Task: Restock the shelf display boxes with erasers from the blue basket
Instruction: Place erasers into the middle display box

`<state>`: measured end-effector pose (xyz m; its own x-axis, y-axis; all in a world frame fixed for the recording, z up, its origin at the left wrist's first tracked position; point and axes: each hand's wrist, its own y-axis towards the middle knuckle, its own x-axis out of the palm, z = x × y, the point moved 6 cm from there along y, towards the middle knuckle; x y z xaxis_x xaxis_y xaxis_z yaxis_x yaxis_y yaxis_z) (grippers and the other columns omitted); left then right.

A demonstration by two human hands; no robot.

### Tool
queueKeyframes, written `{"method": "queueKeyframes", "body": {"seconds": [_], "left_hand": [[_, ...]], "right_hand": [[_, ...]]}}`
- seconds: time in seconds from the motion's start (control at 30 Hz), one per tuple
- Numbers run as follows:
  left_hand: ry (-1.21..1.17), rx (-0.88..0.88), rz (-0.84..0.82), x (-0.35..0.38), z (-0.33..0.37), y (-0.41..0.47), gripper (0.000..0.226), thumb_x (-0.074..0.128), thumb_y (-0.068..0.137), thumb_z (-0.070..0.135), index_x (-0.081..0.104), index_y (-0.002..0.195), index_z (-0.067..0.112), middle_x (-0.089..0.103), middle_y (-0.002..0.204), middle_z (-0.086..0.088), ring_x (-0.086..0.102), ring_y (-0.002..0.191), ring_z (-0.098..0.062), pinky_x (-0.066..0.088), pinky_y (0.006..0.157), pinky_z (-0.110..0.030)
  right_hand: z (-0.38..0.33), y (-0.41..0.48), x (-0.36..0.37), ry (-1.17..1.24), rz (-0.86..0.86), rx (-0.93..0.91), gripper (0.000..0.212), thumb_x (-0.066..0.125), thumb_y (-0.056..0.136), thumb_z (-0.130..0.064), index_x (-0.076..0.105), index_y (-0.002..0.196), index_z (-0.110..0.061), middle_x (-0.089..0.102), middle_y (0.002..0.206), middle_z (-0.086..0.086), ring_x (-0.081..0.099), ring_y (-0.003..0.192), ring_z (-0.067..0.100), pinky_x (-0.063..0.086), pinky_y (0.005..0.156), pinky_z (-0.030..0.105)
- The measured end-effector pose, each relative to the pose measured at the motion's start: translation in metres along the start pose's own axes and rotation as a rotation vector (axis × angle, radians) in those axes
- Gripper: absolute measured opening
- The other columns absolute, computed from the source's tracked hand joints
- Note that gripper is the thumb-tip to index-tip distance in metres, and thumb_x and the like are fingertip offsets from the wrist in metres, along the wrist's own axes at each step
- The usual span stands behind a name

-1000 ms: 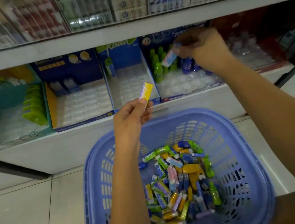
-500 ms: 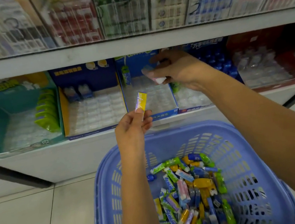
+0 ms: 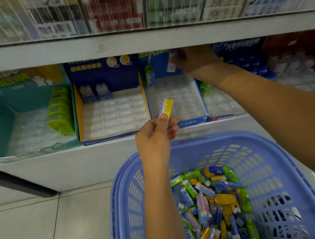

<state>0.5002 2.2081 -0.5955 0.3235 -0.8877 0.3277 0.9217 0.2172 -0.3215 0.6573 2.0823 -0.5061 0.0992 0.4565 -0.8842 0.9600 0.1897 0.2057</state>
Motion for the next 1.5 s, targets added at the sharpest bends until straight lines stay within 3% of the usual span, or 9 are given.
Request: {"method": "queueKeyframes", "body": {"seconds": [0.13, 0.4, 0.67, 0.87, 0.97, 1.07, 1.27, 1.37, 1.5], "left_hand": [[0.005, -0.011, -0.012, 0.0, 0.001, 0.001, 0.014, 0.056, 0.094, 0.015, 0.065, 0.085, 0.009, 0.073, 0.08, -0.01, 0.067, 0.068, -0.015, 0.056, 0.062, -0.019], [0.013, -0.017, -0.015, 0.0, 0.001, 0.0, 0.013, 0.057, 0.094, 0.015, 0.066, 0.088, 0.008, 0.073, 0.082, -0.011, 0.067, 0.07, -0.016, 0.056, 0.064, -0.02], [0.025, -0.018, -0.019, -0.001, 0.0, 0.0, 0.014, 0.057, 0.094, 0.015, 0.066, 0.089, 0.007, 0.074, 0.081, -0.009, 0.068, 0.068, -0.014, 0.056, 0.062, -0.019], [-0.015, 0.021, -0.011, -0.002, 0.008, -0.002, 0.009, 0.059, 0.093, 0.015, 0.068, 0.093, 0.013, 0.075, 0.081, -0.005, 0.07, 0.072, -0.014, 0.055, 0.065, -0.021], [0.018, 0.216, 0.058, -0.003, 0.021, -0.003, 0.017, 0.063, 0.09, 0.012, 0.07, 0.103, 0.021, 0.074, 0.084, 0.008, 0.07, 0.081, -0.009, 0.055, 0.074, -0.019], [0.15, 0.405, 0.15, 0.003, 0.03, -0.01, 0.027, 0.066, 0.087, 0.009, 0.068, 0.114, 0.015, 0.072, 0.093, 0.01, 0.066, 0.084, 0.001, 0.051, 0.077, -0.013], [0.672, 0.539, 0.054, 0.029, 0.024, -0.017, 0.046, 0.06, 0.092, 0.017, 0.049, 0.137, 0.015, 0.052, 0.138, -0.001, 0.05, 0.126, -0.014, 0.04, 0.104, -0.022], [1.008, 0.521, -0.061, 0.039, 0.012, -0.014, 0.048, 0.055, 0.095, 0.023, 0.044, 0.14, 0.012, 0.041, 0.148, -0.001, 0.031, 0.14, -0.015, 0.029, 0.109, -0.023], [1.188, 0.487, -0.143, 0.045, 0.006, -0.013, 0.051, 0.052, 0.096, 0.026, 0.039, 0.143, 0.01, 0.035, 0.151, -0.001, 0.02, 0.143, -0.016, 0.02, 0.115, -0.025]], "right_hand": [[0.004, 0.008, 0.009, -0.026, -0.103, -0.058, 0.007, 0.048, 0.094, -0.011, 0.054, 0.089, -0.01, 0.055, 0.096, 0.012, 0.054, 0.098, 0.027, 0.04, 0.084, 0.032], [0.011, 0.018, 0.014, 0.028, -0.259, -0.055, 0.03, 0.054, 0.095, -0.016, 0.058, 0.123, -0.006, 0.057, 0.129, 0.013, 0.051, 0.12, 0.027, 0.038, 0.105, 0.032], [0.013, 0.021, 0.016, 0.011, -0.125, -0.03, 0.026, 0.061, 0.09, -0.017, 0.062, 0.106, 0.003, 0.063, 0.116, 0.017, 0.056, 0.11, 0.029, 0.039, 0.093, 0.03], [0.002, 0.008, 0.007, -0.08, -0.167, 0.043, 0.038, 0.055, 0.094, -0.033, 0.056, 0.123, -0.008, 0.056, 0.129, 0.012, 0.051, 0.119, 0.027, 0.038, 0.096, 0.029], [-0.004, -0.021, -0.008, 0.179, -0.148, 0.196, 0.037, 0.057, 0.086, -0.053, 0.062, 0.09, -0.017, 0.069, 0.082, 0.001, 0.067, 0.075, 0.013, 0.046, 0.062, 0.011], [-0.017, -0.063, 0.0, 0.632, -0.476, 0.388, 0.043, 0.06, 0.082, -0.054, 0.065, 0.083, -0.011, 0.067, 0.059, 0.002, 0.063, 0.049, 0.009, 0.047, 0.045, 0.015], [0.001, -0.062, -0.022, 0.75, -0.246, 0.324, 0.002, 0.07, 0.082, -0.008, 0.072, 0.082, -0.009, 0.073, 0.092, 0.008, 0.067, 0.081, 0.012, 0.055, 0.068, 0.011], [0.017, -0.044, -0.039, 0.299, 0.016, 0.224, 0.018, 0.064, 0.089, -0.016, 0.068, 0.104, -0.008, 0.065, 0.103, 0.001, 0.058, 0.096, 0.01, 0.038, 0.067, -0.003], [0.025, -0.022, -0.024, 0.138, 0.005, 0.155, 0.025, 0.052, 0.096, -0.023, 0.067, 0.11, -0.009, 0.065, 0.119, 0.009, 0.055, 0.116, 0.022, 0.035, 0.088, 0.017]]}}
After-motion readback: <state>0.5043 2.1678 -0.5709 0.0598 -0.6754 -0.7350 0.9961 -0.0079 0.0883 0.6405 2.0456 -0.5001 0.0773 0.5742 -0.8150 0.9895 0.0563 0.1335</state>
